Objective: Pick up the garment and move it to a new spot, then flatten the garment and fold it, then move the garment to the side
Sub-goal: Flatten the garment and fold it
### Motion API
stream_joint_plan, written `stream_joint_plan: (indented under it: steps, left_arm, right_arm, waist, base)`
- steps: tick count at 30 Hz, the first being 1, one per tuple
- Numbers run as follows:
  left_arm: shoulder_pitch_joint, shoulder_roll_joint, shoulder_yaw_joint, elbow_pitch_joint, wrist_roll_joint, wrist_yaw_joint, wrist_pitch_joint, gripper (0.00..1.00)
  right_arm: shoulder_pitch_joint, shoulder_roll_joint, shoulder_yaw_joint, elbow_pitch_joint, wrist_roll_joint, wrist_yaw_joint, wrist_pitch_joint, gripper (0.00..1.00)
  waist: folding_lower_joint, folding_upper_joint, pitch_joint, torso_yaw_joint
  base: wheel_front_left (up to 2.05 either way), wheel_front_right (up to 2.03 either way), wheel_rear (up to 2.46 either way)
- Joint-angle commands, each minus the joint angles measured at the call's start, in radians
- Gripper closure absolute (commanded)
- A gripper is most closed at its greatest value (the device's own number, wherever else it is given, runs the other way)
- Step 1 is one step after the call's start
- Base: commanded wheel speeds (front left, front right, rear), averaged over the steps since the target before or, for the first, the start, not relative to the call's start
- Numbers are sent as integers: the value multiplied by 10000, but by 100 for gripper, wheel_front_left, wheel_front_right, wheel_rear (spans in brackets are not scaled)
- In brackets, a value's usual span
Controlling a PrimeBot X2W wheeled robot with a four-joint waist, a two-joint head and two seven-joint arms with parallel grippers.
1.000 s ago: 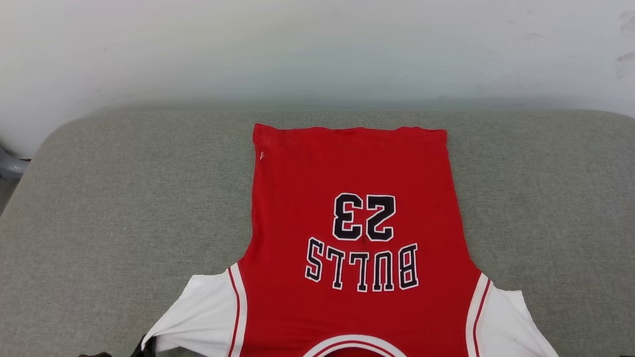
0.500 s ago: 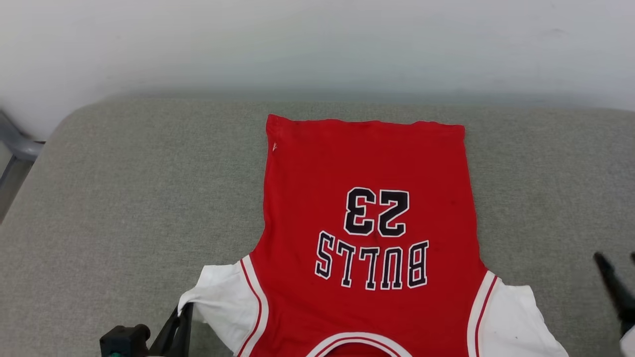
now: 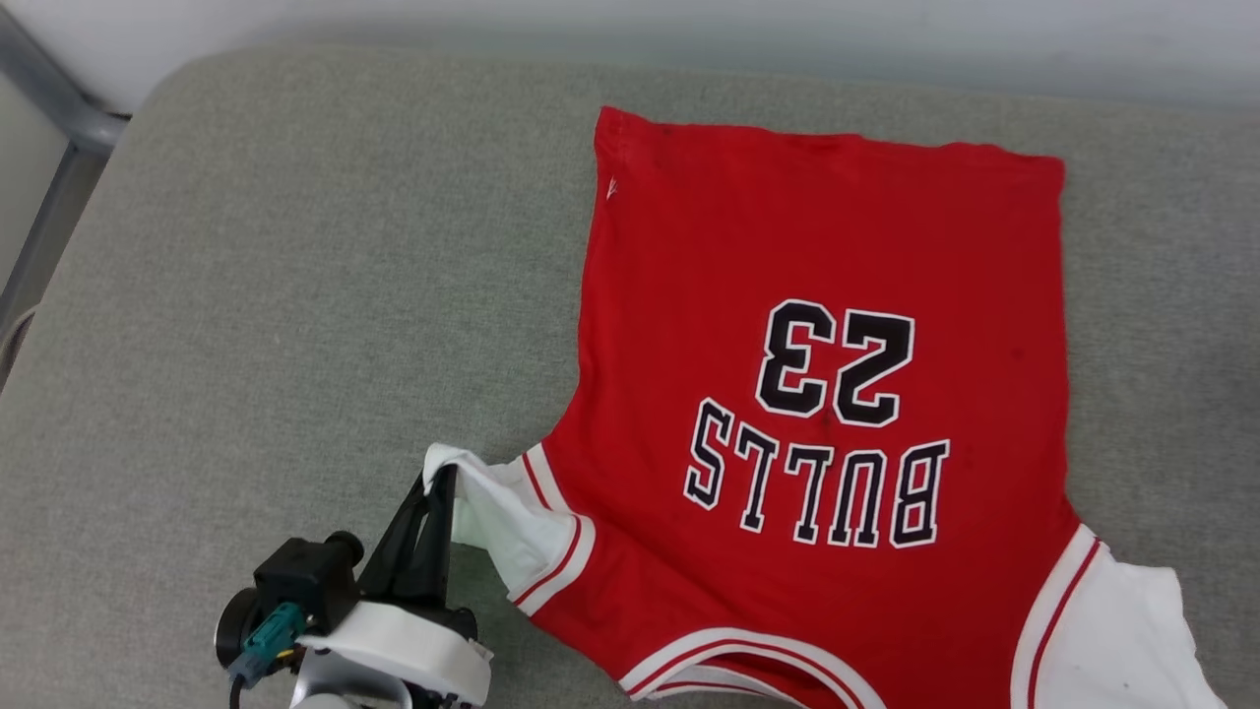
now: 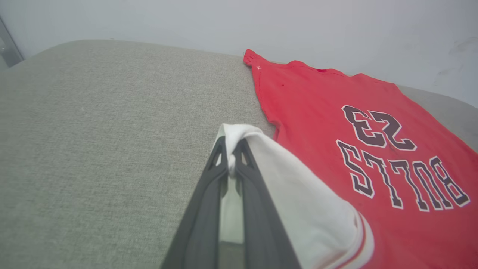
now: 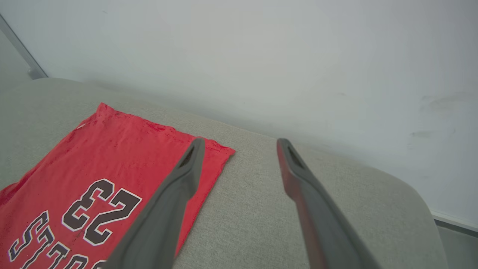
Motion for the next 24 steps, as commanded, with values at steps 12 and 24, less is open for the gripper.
stream_joint_plan:
  steps: [12,24]
  left_arm:
    - [-1097,-1389,400,-198,1114,-855,-37,100]
    - [-1621,-2357,877,-369,1799,-1636,-37,100]
  right_arm:
    - [-4365,-509,2357,2063,-629,-9,5868,0]
    - [-5688,-66,2801,4079,-2229,-9,6291,0]
  waist:
    - [-3,-1,2283,1510]
    - [-3,-1,3577,2264]
  base:
    - [0,0,0]
    - [0,0,0]
